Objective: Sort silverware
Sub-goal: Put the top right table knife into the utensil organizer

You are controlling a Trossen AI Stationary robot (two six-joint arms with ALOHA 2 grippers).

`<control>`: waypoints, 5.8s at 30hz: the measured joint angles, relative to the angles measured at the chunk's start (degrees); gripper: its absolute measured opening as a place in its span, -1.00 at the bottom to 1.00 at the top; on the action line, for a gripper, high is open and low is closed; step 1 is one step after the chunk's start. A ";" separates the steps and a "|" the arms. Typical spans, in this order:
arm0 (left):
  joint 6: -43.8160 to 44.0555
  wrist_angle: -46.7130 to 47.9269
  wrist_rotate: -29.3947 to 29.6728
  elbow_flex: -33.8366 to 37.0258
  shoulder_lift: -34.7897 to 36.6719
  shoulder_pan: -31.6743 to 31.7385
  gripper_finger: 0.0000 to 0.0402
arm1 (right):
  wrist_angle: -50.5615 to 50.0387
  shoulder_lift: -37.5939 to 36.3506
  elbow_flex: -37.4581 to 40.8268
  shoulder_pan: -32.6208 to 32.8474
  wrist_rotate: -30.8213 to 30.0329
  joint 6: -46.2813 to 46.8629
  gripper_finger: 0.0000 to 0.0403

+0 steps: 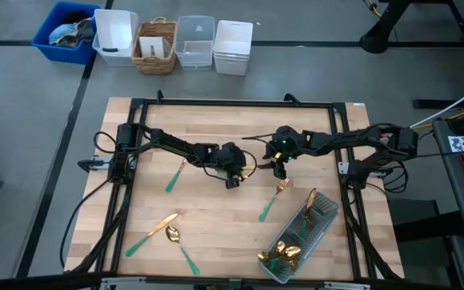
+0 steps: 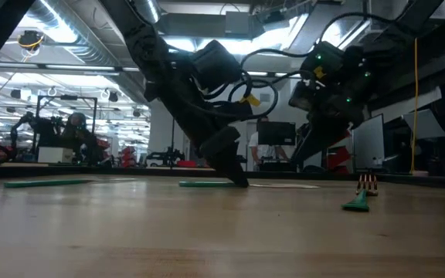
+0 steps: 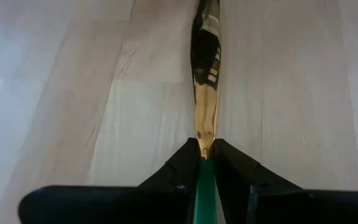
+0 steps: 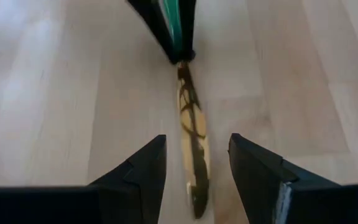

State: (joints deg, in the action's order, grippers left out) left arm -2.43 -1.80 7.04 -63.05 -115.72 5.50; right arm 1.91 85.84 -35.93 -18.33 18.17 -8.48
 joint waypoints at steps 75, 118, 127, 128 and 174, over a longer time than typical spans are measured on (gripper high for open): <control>-4.08 -2.26 10.10 0.02 -0.52 -4.07 -0.78 | 2.09 8.24 0.14 -0.02 13.31 16.54 -0.14; -5.07 -2.12 10.10 0.06 0.20 -4.42 -0.78 | 2.36 10.86 -0.39 -0.07 13.12 17.91 -0.98; -5.34 -1.11 10.08 0.07 5.21 -6.04 -0.78 | -7.25 10.14 -5.95 0.15 11.90 14.47 -0.99; -5.34 -0.38 10.08 0.07 5.89 -6.26 -0.78 | -8.83 10.10 -6.77 0.13 11.47 13.82 -0.99; -3.75 -10.89 -1.15 13.14 17.90 -12.37 -0.78 | -72.45 9.86 -44.18 8.67 -20.37 4.11 -1.00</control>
State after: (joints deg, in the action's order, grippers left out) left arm -6.18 -12.69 5.89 -49.91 -97.82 -6.87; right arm -70.54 95.70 -80.11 -9.65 -2.20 -4.37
